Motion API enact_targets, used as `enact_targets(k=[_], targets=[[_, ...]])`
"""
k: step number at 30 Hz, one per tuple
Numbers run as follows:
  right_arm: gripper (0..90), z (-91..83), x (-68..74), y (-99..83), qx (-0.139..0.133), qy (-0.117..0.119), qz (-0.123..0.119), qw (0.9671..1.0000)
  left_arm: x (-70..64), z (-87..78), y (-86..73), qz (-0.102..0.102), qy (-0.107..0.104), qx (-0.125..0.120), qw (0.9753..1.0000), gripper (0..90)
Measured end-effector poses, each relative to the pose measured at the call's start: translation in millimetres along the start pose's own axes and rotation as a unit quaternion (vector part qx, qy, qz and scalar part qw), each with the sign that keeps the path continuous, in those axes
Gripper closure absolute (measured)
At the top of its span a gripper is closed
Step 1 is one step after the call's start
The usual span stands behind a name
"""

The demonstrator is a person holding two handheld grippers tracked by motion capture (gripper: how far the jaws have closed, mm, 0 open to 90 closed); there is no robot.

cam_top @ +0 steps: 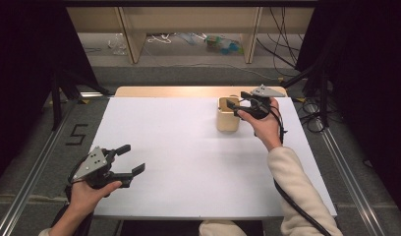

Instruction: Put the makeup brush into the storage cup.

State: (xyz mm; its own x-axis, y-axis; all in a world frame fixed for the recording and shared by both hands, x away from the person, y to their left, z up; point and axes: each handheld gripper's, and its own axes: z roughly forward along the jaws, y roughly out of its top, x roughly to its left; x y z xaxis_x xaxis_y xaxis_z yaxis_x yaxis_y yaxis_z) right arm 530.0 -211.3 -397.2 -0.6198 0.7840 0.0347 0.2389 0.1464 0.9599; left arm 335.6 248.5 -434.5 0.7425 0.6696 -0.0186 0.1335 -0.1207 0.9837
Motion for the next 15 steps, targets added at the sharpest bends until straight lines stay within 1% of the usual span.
enact_targets(k=[1,2,5,7,9,10,11,12,15], targets=[[27.3,-2.5,1.3,0.3,0.007,0.004,0.006,1.0,0.0,0.0,0.0,0.0,0.0,0.0,1.0,16.2],[27.3,-5.1,2.4,0.3,0.0,0.003,0.002,1.0,0.1,0.0,0.0,0.001,0.0,0.0,1.0,16.2],[27.3,-12.1,6.2,0.3,-0.001,0.008,-0.002,1.0,0.0,-0.1,0.0,0.0,0.001,-0.001,1.0,16.2],[27.2,-16.7,8.5,0.3,0.0,0.01,-0.013,0.9999,-0.1,-0.2,0.1,0.0,0.001,-0.001,1.0,16.1],[26.8,-21.1,12.2,-0.2,0.004,0.015,-0.013,0.9998,-0.1,-0.3,0.2,0.001,0.001,-0.001,1.0,16.1],[26.7,-22.6,13.0,-0.6,-0.003,0.018,-0.024,0.9995,0.0,-0.3,0.2,0.001,0.002,-0.001,1.0,16.1],[26.6,-24.7,15.3,-1.0,-0.001,0.021,-0.021,0.9996,0.1,0.2,0.0,-0.001,0.0,-0.004,1.0,16.1],[26.6,-27.0,15.9,-1.4,-0.004,0.022,-0.029,0.9993,-0.1,-0.3,0.3,0.0,0.002,-0.001,1.0,16.0],[26.4,-33.8,19.6,-2.9,-0.005,0.028,-0.032,0.9991,-0.1,-0.2,0.2,0.001,0.002,-0.001,1.0,16.0]])
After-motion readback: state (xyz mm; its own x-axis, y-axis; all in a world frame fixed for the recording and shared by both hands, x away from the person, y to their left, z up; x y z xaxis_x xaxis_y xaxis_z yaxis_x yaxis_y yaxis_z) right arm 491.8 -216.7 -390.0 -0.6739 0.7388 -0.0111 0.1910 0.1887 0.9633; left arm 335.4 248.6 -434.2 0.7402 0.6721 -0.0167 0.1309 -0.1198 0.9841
